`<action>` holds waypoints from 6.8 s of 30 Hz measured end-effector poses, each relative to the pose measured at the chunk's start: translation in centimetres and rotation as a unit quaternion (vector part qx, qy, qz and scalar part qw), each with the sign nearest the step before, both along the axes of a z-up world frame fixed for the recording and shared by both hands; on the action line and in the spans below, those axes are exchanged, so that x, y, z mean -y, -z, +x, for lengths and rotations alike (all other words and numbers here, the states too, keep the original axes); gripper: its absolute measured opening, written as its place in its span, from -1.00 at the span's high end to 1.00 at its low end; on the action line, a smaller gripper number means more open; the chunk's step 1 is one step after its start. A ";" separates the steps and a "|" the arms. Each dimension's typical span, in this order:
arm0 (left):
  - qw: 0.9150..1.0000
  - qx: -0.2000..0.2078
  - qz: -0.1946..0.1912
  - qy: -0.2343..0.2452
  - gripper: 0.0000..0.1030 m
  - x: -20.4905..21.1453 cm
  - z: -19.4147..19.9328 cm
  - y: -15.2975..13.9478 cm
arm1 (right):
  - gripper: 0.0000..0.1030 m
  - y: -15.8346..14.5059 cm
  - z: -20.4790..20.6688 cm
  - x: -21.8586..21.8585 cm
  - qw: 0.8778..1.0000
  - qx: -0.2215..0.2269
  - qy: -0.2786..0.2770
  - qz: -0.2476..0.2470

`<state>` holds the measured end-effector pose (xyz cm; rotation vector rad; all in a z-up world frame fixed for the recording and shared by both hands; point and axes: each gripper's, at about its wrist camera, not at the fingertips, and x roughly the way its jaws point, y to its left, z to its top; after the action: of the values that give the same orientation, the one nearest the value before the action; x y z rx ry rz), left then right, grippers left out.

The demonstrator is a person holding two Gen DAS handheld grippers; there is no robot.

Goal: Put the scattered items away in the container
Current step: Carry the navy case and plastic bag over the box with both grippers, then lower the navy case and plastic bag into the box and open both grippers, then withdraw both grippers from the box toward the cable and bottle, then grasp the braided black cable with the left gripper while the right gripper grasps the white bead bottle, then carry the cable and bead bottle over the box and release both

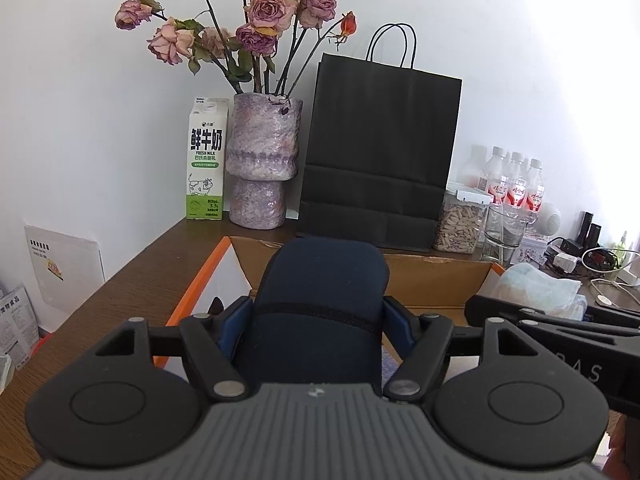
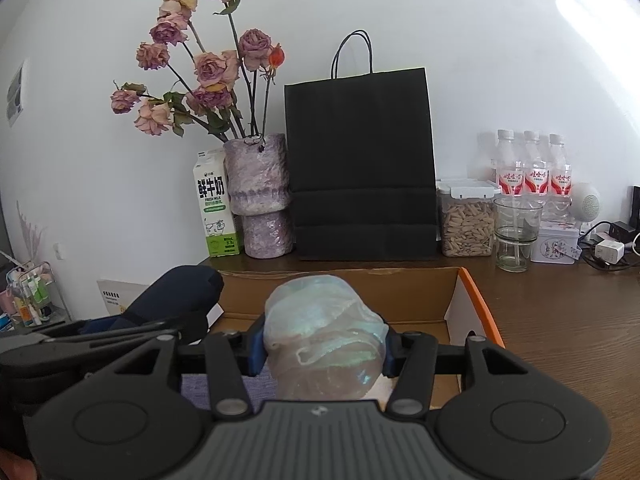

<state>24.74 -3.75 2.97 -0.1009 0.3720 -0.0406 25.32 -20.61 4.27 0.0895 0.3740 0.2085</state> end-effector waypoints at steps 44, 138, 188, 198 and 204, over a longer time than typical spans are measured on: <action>0.998 0.050 0.030 -0.028 -1.00 0.2 -2.3 -0.1 | -1.00 -1.4 -3.0 1.4 0.997 0.053 0.059 0.010; 0.996 -0.082 0.028 0.023 -1.00 -3.1 -11.8 4.2 | -0.56 5.3 -10.8 2.2 0.994 -0.053 -0.005 -0.098; 0.990 -0.109 0.060 0.072 -0.87 -0.9 -11.0 0.0 | 0.17 3.5 -14.2 4.0 0.999 0.001 -0.013 -0.034; 0.995 -0.066 0.032 0.074 -0.87 -1.3 -10.7 -2.4 | 0.19 0.9 -14.0 3.5 0.999 0.035 -0.020 -0.026; 0.997 -0.031 0.010 0.073 -0.87 -1.3 -9.4 -4.5 | 0.19 -2.2 -12.9 3.2 0.997 0.080 -0.014 -0.010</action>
<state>15.37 -2.47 7.44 -0.0553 0.4417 -0.1793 12.45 -23.81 6.45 0.0468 0.2178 0.2387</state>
